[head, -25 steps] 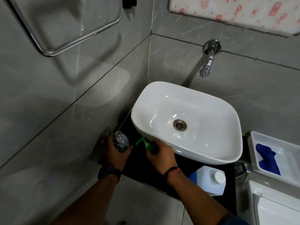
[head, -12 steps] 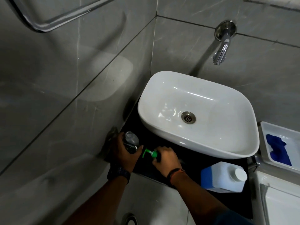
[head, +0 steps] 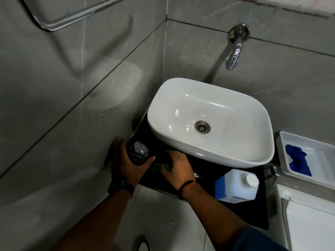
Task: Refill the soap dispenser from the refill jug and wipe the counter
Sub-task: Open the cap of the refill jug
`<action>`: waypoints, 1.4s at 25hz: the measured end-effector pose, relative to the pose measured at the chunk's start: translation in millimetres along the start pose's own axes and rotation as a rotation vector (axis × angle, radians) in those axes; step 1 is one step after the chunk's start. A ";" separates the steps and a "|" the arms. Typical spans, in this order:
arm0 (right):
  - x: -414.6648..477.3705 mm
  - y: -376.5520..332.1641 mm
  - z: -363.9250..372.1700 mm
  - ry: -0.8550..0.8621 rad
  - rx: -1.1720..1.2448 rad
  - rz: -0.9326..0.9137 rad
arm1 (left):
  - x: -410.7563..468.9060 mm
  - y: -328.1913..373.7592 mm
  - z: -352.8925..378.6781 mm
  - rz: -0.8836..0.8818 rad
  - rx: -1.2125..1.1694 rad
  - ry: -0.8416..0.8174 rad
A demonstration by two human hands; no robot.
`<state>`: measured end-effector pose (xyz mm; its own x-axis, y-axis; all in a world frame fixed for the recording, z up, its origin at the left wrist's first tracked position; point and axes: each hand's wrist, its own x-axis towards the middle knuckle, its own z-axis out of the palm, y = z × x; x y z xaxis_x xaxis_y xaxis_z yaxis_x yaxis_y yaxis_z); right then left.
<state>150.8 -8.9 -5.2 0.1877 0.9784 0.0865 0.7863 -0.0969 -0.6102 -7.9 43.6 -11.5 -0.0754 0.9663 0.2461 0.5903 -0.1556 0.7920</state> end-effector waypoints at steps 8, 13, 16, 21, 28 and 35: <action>-22.0 -30.0 -118.5 0.411 0.291 -0.055 | -19.2 83.7 -17.1 0.165 0.061 0.052; -67.6 26.7 -191.3 0.614 0.454 0.128 | -72.6 156.4 14.0 0.359 -0.042 -0.040; -98.8 75.2 -200.5 0.561 0.483 0.216 | -101.4 180.7 42.7 0.404 -0.030 -0.204; -127.3 124.2 -176.0 0.112 0.473 0.236 | -114.3 192.9 76.9 0.504 -0.015 -0.450; -119.5 130.6 -150.2 0.028 0.412 0.243 | -118.3 187.7 97.6 0.615 -0.091 -0.496; -116.2 133.0 -149.2 0.037 0.442 0.274 | -126.2 186.8 102.0 0.568 0.005 -0.383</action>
<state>321.3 -162.7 21.0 0.3789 0.9200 -0.0999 0.3833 -0.2542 -0.8880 193.9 -86.4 48.4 0.5360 0.7395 0.4073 0.4577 -0.6599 0.5958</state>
